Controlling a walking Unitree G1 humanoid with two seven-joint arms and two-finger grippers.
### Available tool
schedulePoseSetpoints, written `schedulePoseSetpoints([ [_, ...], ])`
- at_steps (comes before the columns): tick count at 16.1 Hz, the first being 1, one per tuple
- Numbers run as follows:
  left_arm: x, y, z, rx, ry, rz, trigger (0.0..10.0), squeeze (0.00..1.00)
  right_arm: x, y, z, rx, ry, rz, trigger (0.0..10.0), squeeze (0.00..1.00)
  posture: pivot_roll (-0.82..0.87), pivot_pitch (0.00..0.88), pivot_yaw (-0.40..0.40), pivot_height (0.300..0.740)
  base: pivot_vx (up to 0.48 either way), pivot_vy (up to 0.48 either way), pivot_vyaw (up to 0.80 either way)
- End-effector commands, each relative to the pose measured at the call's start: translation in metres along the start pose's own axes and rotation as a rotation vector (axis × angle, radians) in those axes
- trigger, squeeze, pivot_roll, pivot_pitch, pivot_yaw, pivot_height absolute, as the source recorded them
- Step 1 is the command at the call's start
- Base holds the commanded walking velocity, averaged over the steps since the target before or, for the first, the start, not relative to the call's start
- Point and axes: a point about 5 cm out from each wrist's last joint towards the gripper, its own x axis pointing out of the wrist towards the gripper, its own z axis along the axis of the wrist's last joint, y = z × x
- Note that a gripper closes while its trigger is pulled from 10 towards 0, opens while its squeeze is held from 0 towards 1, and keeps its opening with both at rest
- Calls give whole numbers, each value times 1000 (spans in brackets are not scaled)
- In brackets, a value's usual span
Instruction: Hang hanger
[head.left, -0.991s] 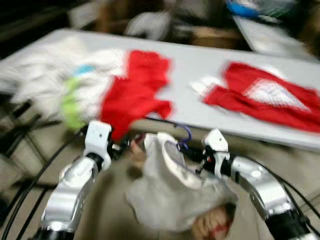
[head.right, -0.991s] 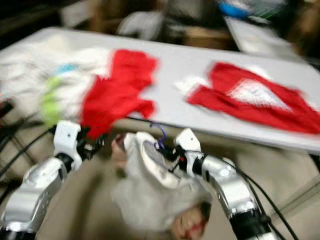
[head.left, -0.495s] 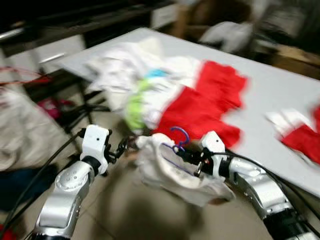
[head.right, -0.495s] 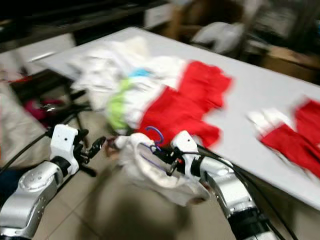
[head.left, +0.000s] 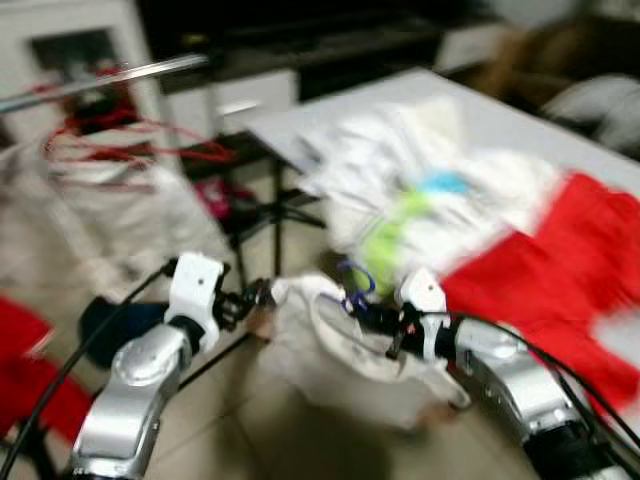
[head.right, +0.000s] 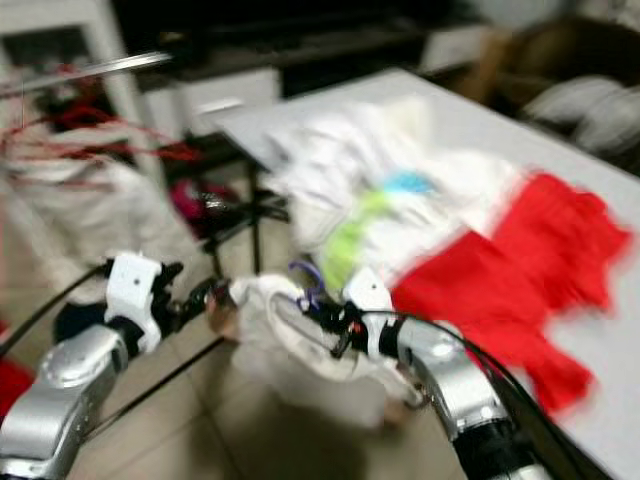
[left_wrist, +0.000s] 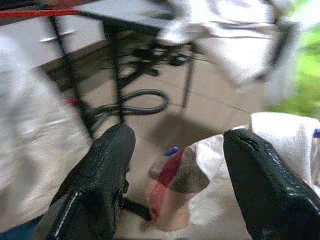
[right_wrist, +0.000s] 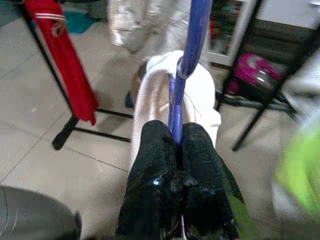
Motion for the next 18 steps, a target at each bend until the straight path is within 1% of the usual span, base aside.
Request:
schedulePoseSetpoints([
  [1, -3, 4, 0, 12, 9, 13, 10000, 0, 6, 2, 12, -32, -45, 21, 10000, 0, 3, 0, -26, 740, 345, 0, 800],
  [6, -6, 1, -1, 15, 17, 0, 10000, 0, 7, 3, 11, -30, -46, 51, 10000, 0, 16, 0, -32, 740, 344, 0, 800],
  [11, -7, 1, 0, 25, 19, -2, 10000, 0, 9, 4, 12, -30, -51, 72, 10000, 0, 24, 0, -33, 740, 342, 0, 800],
  [12, -8, 0, 5, 58, 5, -14, 10000, 0, 7, 2, 14, -37, -55, 75, 10000, 0, 25, 0, -36, 740, 334, 0, 800],
  [13, -8, 0, 9, 71, -6, -19, 10000, 0, 6, 2, 15, -43, -59, 74, 10000, 0, 28, 0, -40, 740, 337, 0, 800],
  [15, -9, 1, 28, 94, -61, -40, 10000, 0, -1, -1, 28, -73, -89, 70, 10000, 0, 29, 0, -47, 740, 334, 0, 800],
  [16, -9, 1, 32, 99, -75, -46, 10000, 0, -3, -1, 30, -81, -93, 62, 10000, 0, 29, 0, -47, 740, 334, 0, 800],
  [17, -10, 0, 43, 105, -106, -63, 10000, 0, -7, -4, 33, -102, -81, 20, 10000, 0, 34, 0, -62, 740, 330, 0, 800],
  [18, -11, -3, 56, 90, -148, -83, 10000, 0, -14, -12, 31, -85, -37, -80, 10000, 0, 34, 0, -62, 740, 311, 0, 0],
])
